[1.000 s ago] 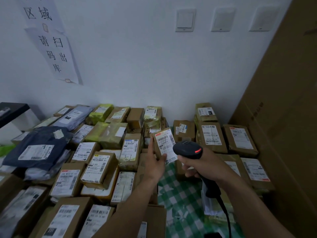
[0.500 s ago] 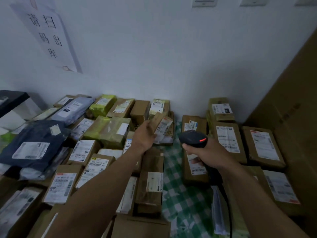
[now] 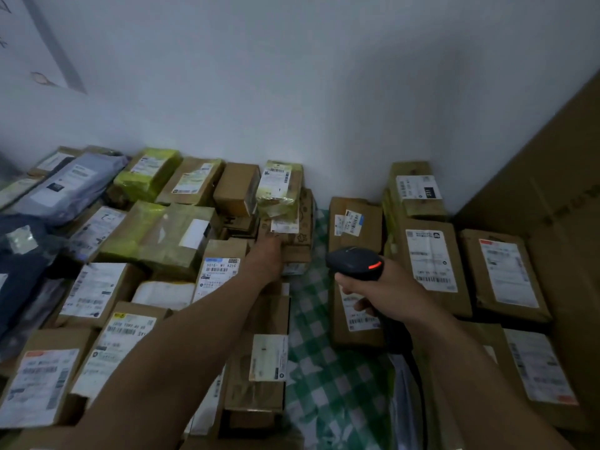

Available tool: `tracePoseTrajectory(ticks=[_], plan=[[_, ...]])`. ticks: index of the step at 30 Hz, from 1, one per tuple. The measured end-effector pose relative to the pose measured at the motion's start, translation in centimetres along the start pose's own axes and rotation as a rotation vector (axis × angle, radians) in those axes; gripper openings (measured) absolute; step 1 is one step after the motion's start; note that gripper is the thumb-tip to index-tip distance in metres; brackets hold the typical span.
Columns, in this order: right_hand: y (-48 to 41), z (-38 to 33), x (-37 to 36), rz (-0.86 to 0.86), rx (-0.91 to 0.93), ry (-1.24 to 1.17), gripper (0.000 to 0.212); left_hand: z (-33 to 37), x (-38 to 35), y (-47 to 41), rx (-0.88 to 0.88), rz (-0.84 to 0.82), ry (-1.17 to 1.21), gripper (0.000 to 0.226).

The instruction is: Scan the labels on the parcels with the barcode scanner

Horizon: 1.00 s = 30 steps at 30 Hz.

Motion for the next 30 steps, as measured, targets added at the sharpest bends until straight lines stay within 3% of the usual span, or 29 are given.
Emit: tracePoseTrajectory(ticks=[5,11,17,23,25,28,30], plan=[[-0.4,0.6,0.5,0.021,-0.013,-0.006,0.036,0.0,-2.0,0.0,-0.034,0.061,-0.073,0.042],[0.0,1.0,1.3,0.043,-0.020,-0.005,0.035,0.5,-1.8,-0.8,-0.014,0.047,-0.141,0.019],[0.9,1.1,2.0,0.062,-0.017,-0.027,0.029,0.9,-1.5,-0.6,-0.074,0.166,-0.167,0.019],[1.1,1.1,2.1,0.065,-0.017,-0.045,0.027,1.4,-1.8,-1.8,-0.159,0.069,-0.059,0.017],[1.0,1.1,2.0,0.064,-0.013,-0.048,0.026,1.5,-1.9,-2.0,-0.138,0.020,-0.055,0.024],[0.7,1.2,1.9,0.066,-0.019,-0.046,0.026,1.0,-1.7,-1.9,-0.155,0.065,-0.002,0.051],[0.5,1.3,1.9,0.068,-0.020,-0.043,0.027,0.5,-1.7,-1.9,-0.181,0.140,-0.020,0.050]])
Point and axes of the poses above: each hand's wrist, its own y-axis away from the middle knuckle, its own x-axis out of the back of the hand, z = x × y, the point moved 5 cm from there along -y, towards the middle knuckle, and after that the axes turned 3 degrees about -z, right-handed, at the moved point
